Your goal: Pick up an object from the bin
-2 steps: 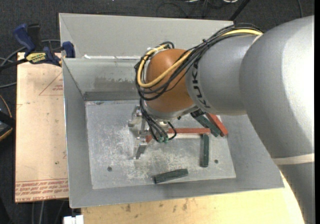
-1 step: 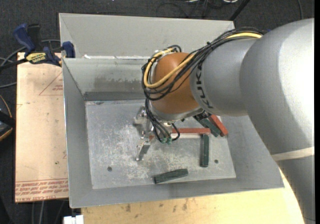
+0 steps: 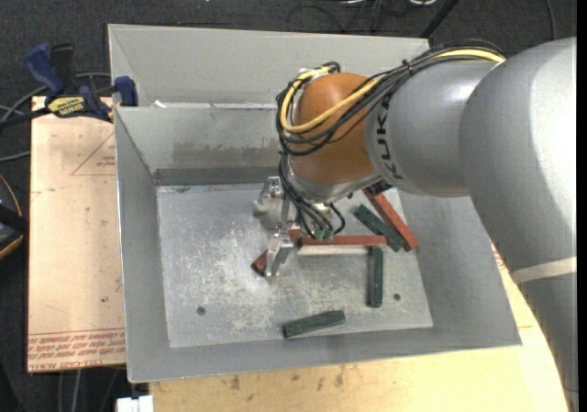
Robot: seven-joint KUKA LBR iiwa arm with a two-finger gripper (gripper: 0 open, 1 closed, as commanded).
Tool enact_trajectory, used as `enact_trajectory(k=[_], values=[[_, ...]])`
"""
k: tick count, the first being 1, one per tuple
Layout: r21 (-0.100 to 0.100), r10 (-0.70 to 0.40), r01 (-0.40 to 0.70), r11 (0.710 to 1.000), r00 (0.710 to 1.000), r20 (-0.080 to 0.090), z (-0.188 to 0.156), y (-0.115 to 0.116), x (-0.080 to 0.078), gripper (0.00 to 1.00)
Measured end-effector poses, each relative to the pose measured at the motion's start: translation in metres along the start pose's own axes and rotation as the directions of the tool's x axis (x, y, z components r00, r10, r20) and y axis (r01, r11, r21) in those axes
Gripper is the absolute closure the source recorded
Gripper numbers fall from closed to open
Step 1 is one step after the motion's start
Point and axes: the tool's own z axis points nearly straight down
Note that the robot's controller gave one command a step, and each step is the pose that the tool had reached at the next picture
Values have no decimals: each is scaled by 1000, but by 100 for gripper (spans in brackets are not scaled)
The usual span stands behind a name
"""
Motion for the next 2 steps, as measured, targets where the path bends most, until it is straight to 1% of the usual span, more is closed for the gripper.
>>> enact_trajectory(k=[1,2], values=[[6,50,-50,999,999,13,-6,-34,-28,100],[6,50,-50,999,999,13,-6,-34,-28,100]])
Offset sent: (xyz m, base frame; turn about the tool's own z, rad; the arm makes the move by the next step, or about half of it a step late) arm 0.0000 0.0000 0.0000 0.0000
